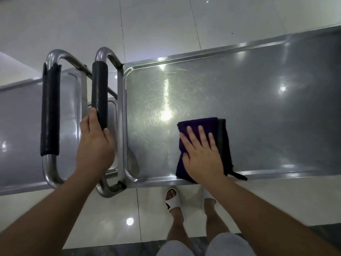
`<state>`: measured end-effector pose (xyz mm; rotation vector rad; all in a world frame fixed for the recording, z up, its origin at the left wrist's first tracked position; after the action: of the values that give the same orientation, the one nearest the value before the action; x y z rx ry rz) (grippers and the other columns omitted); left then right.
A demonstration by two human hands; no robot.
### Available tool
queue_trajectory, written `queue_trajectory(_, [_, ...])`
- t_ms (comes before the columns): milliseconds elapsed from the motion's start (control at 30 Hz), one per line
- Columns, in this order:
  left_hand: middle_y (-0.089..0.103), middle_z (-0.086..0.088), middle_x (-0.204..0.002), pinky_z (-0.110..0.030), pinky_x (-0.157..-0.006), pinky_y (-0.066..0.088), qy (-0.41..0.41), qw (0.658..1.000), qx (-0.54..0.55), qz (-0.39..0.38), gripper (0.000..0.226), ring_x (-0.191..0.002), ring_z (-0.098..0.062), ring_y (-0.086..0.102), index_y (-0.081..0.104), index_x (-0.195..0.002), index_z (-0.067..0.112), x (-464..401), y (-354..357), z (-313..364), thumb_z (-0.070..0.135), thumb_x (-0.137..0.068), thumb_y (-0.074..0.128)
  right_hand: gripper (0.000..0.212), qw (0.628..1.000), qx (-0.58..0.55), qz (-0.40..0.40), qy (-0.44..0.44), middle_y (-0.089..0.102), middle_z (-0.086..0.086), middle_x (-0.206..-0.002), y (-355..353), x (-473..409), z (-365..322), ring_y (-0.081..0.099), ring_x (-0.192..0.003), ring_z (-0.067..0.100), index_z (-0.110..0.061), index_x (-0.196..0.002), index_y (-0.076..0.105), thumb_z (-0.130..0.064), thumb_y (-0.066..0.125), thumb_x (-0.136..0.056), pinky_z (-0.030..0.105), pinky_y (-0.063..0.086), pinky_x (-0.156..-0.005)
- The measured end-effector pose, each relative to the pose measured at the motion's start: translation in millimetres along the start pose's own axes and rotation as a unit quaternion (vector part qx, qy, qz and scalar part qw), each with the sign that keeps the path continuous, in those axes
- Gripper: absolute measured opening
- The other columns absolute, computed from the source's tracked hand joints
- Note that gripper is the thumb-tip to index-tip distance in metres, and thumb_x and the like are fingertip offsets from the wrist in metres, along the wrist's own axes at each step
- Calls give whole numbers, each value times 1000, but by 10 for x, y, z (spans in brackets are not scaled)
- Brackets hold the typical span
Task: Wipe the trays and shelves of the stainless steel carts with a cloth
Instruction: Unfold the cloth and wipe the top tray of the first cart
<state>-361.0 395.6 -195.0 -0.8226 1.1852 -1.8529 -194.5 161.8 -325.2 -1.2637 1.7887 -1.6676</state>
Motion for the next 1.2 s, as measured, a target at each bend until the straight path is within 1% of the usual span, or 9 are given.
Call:
queue_trajectory(100, [22,-4,-159,-42,-85,49,1,1000,2,-2,62,-117,-34,55,11,-162,22,-7,3,4,24,-109,42,64,995,13,-14,-98,15,-3,-171,2,-271,-289,9,-159,28,-34,-162,26,-45,33,-99,54,9,-127])
queue_trajectory(200, [20,-1,-160,-42,-88,50,-2,1000,12,-5,63,-113,-23,52,10,-163,24,-2,1,-5,26,-109,42,63,994,29,-7,-103,14,-5,-172,-138,-543,17,7,-160,26,-37,-161,25,-47,33,-100,53,6,-128])
queue_trajectory(300, [20,-1,-160,-35,-85,47,0,1000,19,-1,64,-108,-14,45,10,-163,23,8,3,-1,25,-108,43,64,1000,18,17,-19,9,-3,-173,-464,-1040,663,3,-160,27,-38,-163,17,-47,26,-101,51,2,-128])
queue_trajectory(433, [23,0,-158,-37,-83,51,5,1000,16,7,66,-108,-19,52,10,-163,24,2,15,-22,26,-107,44,64,994,-16,20,110,-1,1,-174,-979,-1803,1586,-5,-159,31,-34,-165,7,-45,24,-104,53,-1,-128])
queue_trajectory(633, [23,5,-158,-44,-96,50,-1,1000,15,17,66,-125,-27,52,12,-162,27,10,16,-29,28,-106,45,66,978,-33,41,201,-9,1,-173,-1146,-2311,1718,-7,-159,33,-27,-166,0,-43,21,-105,55,-3,-127])
queue_trajectory(767, [24,1,-159,-36,-94,46,-1,1000,12,20,65,-124,-21,49,14,-162,24,4,22,-27,24,-106,47,66,997,4,40,70,4,0,-174,-1019,-2337,1044,1,-159,32,-30,-165,14,-41,27,-101,54,1,-127])
queue_trajectory(900, [23,3,-158,-33,-91,44,-6,1000,11,20,64,-117,-16,47,13,-162,25,18,21,-15,26,-107,45,67,999,16,-8,-50,7,-6,-173,-698,-2034,185,0,-160,27,-36,-164,16,-44,29,-99,53,1,-128])
queue_trajectory(1067, [21,1,-160,-37,-89,48,-13,1000,1,15,63,-117,-24,54,12,-162,25,22,9,0,27,-108,44,65,982,21,-52,-183,7,-6,-172,-188,-1006,-615,-2,-160,25,-37,-164,17,-47,24,-100,53,0,-127])
queue_trajectory(1200, [22,2,-159,-44,-86,55,-13,1000,-10,14,63,-118,-28,56,10,-162,25,20,-3,12,27,-108,42,62,971,24,-46,-232,17,-3,-172,136,-130,-608,6,-160,26,-31,-162,29,-43,36,-101,56,12,-126])
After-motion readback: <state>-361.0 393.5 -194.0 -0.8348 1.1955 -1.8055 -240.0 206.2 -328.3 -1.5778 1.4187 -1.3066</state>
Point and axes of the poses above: each hand's wrist, its own x-axis away from the middle knuckle, its own y-axis out of the palm, z = x × y, the point moved 9 cm from there along -x, towards the middle knuckle
